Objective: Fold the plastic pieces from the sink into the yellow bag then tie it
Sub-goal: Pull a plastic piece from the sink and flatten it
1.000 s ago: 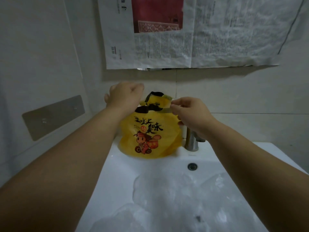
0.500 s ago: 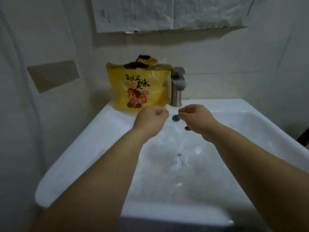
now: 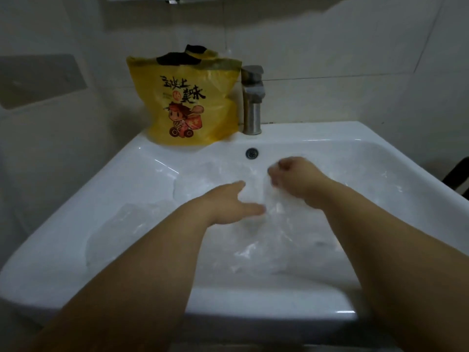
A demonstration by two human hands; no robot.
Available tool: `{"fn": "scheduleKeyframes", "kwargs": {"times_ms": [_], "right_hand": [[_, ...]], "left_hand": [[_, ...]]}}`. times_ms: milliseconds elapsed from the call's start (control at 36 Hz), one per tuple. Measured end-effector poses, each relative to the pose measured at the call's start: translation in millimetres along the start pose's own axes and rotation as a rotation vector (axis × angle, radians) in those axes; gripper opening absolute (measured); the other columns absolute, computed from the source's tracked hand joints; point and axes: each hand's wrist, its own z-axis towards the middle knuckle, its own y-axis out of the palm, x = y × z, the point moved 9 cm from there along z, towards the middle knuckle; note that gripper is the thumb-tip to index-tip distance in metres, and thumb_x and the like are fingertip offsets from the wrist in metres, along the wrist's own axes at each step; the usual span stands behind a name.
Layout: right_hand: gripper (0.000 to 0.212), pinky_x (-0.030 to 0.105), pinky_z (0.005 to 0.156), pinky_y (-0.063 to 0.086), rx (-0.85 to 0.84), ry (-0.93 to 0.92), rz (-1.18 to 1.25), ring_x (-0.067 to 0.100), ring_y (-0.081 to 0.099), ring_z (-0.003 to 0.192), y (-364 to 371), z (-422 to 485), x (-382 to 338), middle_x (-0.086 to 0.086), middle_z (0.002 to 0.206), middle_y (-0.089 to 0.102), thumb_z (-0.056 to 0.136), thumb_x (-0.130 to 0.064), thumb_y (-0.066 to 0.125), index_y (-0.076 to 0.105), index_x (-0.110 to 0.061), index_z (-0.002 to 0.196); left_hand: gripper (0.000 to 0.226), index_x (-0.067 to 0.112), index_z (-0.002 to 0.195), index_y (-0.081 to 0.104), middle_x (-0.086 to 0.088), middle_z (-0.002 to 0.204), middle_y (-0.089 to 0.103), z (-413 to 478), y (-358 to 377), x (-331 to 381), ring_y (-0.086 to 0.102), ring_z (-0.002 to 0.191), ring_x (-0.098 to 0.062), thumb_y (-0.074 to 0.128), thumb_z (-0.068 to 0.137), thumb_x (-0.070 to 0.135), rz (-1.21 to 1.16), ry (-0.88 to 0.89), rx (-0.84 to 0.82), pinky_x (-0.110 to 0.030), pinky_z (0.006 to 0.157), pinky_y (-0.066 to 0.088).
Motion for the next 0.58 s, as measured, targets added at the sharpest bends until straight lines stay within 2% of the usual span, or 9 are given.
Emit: {"fn": "scheduleKeyframes", "kwargs": {"times_ms": [56, 139, 222, 278, 361, 389, 472, 528, 583], "right_hand": [[0.023, 0.03, 0.071, 0.05, 0.115, -0.063, 0.328, 0.019, 0.059, 0.079, -11, -2, -16, 0.002, 0.083, 0.061, 0.1, -0.026, 0.047, 0.063, -0.01, 0.103], [0.026, 0.038, 0.084, 0.055, 0.171, -0.06, 0.637, 0.022, 0.063, 0.091, -16, -6, -23, 0.005, 0.098, 0.062, 0.101, -0.028, 0.044, 0.058, -0.012, 0.116], [0.026, 0.04, 0.089, 0.053, 0.177, -0.041, 0.817, 0.026, 0.062, 0.102, -17, -9, -26, 0.009, 0.108, 0.061, 0.101, -0.031, 0.044, 0.055, -0.012, 0.116], [0.04, 0.04, 0.091, 0.052, 0.13, -0.045, 0.87, 0.025, 0.061, 0.106, -13, -10, -28, 0.008, 0.116, 0.06, 0.098, -0.039, 0.048, 0.05, -0.012, 0.127], [0.084, 0.046, 0.096, 0.05, -0.049, -0.016, 0.698, 0.026, 0.061, 0.11, 3, -13, -30, 0.006, 0.128, 0.058, 0.073, -0.058, 0.072, 0.042, -0.016, 0.139], [0.081, 0.043, 0.093, 0.052, -0.082, -0.011, 0.586, 0.024, 0.063, 0.106, 8, -15, -28, 0.006, 0.123, 0.06, 0.07, -0.053, 0.076, 0.046, -0.015, 0.136], [0.017, 0.029, 0.073, 0.049, 0.044, -0.071, 0.315, 0.013, 0.057, 0.071, 5, -15, -22, -0.001, 0.083, 0.061, 0.091, -0.025, 0.064, 0.06, -0.014, 0.103], [0.016, 0.031, 0.075, 0.049, 0.196, -0.076, 0.299, 0.013, 0.053, 0.07, -6, -13, -17, -0.003, 0.082, 0.057, 0.096, -0.025, 0.054, 0.06, -0.013, 0.106], [0.034, 0.035, 0.087, 0.051, 0.299, -0.016, 0.363, 0.018, 0.057, 0.089, -18, -14, -10, 0.002, 0.107, 0.058, 0.098, -0.03, 0.052, 0.05, -0.015, 0.128]], "left_hand": [[0.08, 0.03, 0.153, 0.024, 0.002, 0.155, 0.033, 3, -12, 14, 0.038, 0.138, -0.02, 0.061, 0.087, 0.055, -0.269, 0.062, 0.081, -0.036, 0.111, 0.035], [0.065, 0.033, 0.142, 0.04, 0.007, 0.134, 0.056, 4, -18, 23, 0.058, 0.118, -0.017, 0.064, 0.085, 0.053, -0.561, 0.099, 0.084, -0.037, 0.098, 0.048], [0.034, 0.021, 0.123, 0.06, 0.005, 0.098, 0.07, 3, -30, 23, 0.068, 0.086, -0.017, 0.067, 0.09, 0.028, -0.63, 0.152, 0.159, -0.027, 0.071, 0.054], [0.008, 0.019, 0.097, 0.071, 0.003, 0.082, 0.07, 0, -42, 22, 0.065, 0.075, -0.018, 0.064, 0.092, 0.018, -0.688, 0.196, 0.257, -0.027, 0.065, 0.05], [0.018, 0.022, 0.076, 0.068, 0.005, 0.071, 0.068, -4, -60, 14, 0.063, 0.072, -0.017, 0.063, 0.093, 0.017, -0.829, 0.218, 0.398, -0.03, 0.07, 0.05], [0.016, 0.02, 0.078, 0.068, 0.002, 0.074, 0.069, -4, -63, 11, 0.064, 0.074, -0.018, 0.063, 0.093, 0.019, -0.844, 0.218, 0.425, -0.032, 0.071, 0.051], [0.021, 0.006, 0.098, 0.066, -0.01, 0.092, 0.07, -8, -68, 10, 0.065, 0.083, -0.022, 0.061, 0.094, 0.026, -0.923, 0.232, 0.456, -0.039, 0.08, 0.052], [0.022, 0.01, 0.101, 0.064, -0.008, 0.097, 0.07, -10, -68, 7, 0.066, 0.084, -0.018, 0.059, 0.096, 0.03, -0.975, 0.212, 0.466, -0.035, 0.076, 0.053], [0.014, 0.017, 0.098, 0.064, -0.001, 0.098, 0.071, -12, -68, 6, 0.068, 0.085, -0.013, 0.056, 0.098, 0.029, -1.043, 0.199, 0.459, -0.028, 0.069, 0.054]]}}
